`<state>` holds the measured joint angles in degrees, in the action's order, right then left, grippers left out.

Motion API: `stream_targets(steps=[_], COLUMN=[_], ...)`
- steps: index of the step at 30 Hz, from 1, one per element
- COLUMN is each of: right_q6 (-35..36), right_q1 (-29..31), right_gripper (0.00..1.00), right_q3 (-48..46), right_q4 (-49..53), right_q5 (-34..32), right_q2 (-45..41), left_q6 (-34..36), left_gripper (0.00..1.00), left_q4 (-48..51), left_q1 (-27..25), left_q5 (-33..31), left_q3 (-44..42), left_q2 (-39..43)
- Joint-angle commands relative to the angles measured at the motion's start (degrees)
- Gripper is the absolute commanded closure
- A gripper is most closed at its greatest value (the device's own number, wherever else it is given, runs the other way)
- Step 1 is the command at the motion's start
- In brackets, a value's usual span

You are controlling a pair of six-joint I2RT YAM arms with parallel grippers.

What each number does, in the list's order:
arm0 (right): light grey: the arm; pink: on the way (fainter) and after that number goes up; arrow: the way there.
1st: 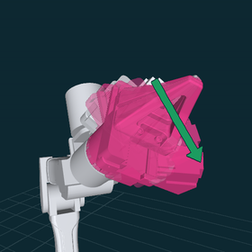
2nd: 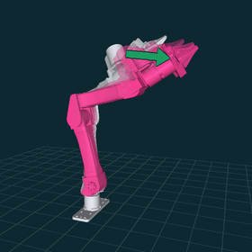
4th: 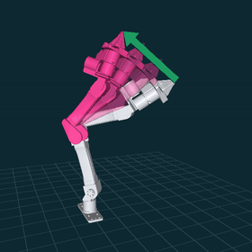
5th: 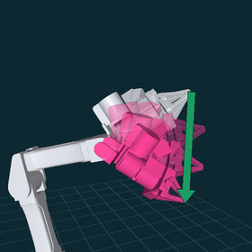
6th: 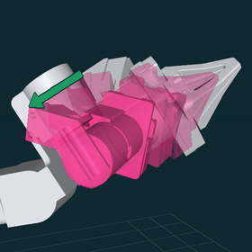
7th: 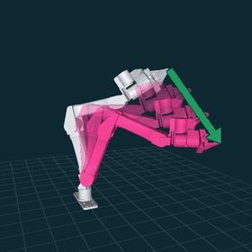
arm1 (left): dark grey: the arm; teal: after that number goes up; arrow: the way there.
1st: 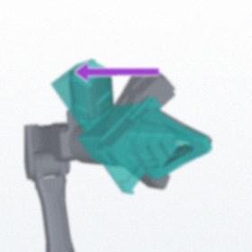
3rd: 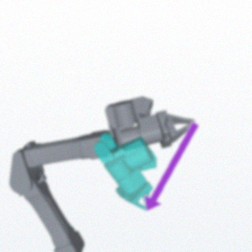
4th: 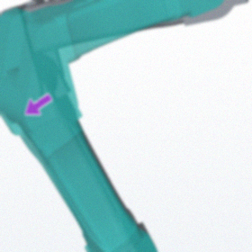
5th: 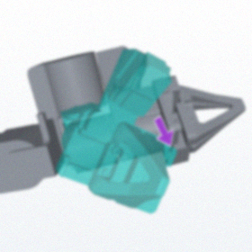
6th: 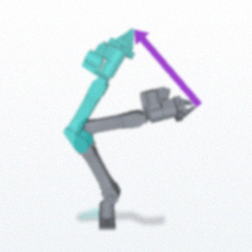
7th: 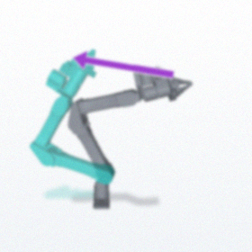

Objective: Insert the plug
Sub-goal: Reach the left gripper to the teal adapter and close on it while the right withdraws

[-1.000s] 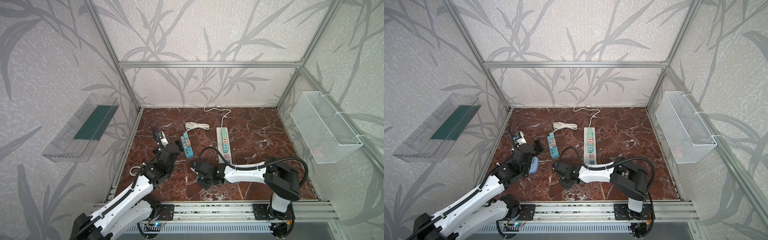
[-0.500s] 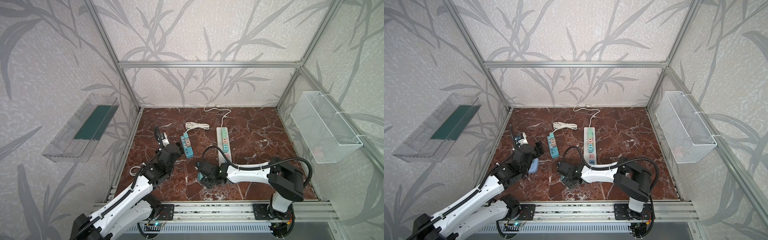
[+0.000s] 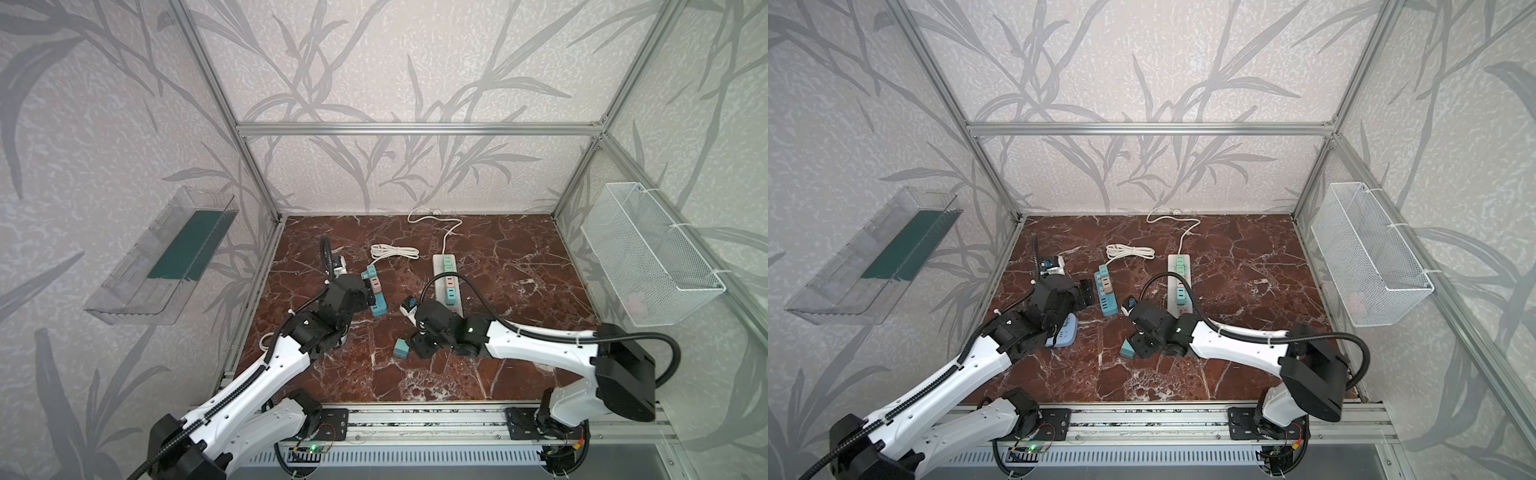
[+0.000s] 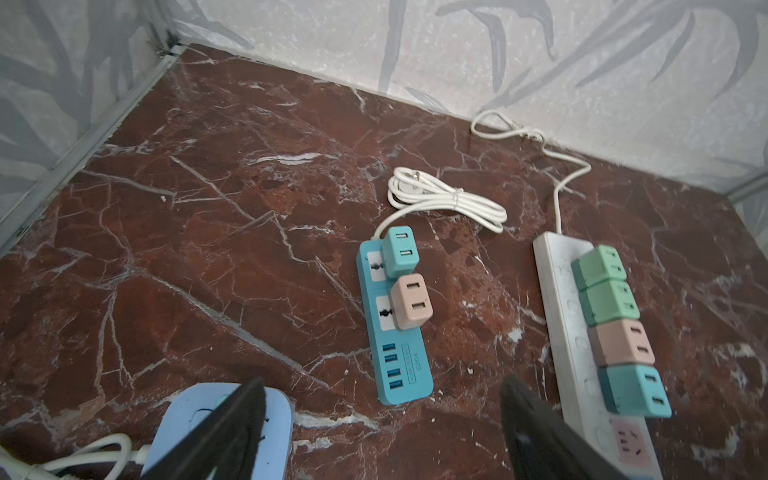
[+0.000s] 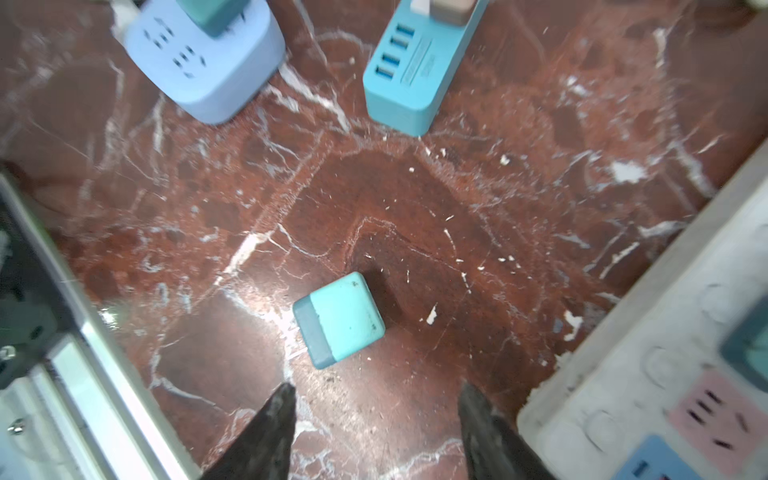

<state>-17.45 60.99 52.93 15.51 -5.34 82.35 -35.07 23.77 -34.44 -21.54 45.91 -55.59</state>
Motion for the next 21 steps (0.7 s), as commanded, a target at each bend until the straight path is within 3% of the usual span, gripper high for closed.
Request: stream_targets(steps=[1,4,8,11,15,21], right_q6=[-2.69,-1.93,-4.81,-4.85,-4.33,-2.98], right_q1=[-0.52,-3.71,-10.74,-13.55,-14.65,-15.64], right_gripper=[0.39,0.44,0.41,0.33,0.15,0.14], right_q3=[-4.8,-10.05,-12.22,-13.86,-14.55,-13.21], right_q4=[-2.15,-3.38,2.31,3.71,5.76,8.81], right_q5=[-7.4,-9.16,-7.23,-6.91,-9.71,-10.36], right_q2=[-8.03,-14.42,-19.69,-23.75,-28.13,-29.35], left_q6=[1.2,-0.04,-0.14,-0.22,-2.52,-1.27], left_gripper=[0.15,0.22,0.23,0.2,0.12,0.17], left_q4=[7.35,11.02,17.16,21.23,20.89,18.12], left_q1=[0.07,-1.17,-8.54,-14.37,-17.42,-19.83], left_q5=[10.37,16.39,15.53,15.14,15.51,18.72], left_q3=[1.14,1.18,3.18,6.83,7.85,8.86], left_q2=[-1.63,-4.58,-10.82,-16.84,-23.32,-29.76])
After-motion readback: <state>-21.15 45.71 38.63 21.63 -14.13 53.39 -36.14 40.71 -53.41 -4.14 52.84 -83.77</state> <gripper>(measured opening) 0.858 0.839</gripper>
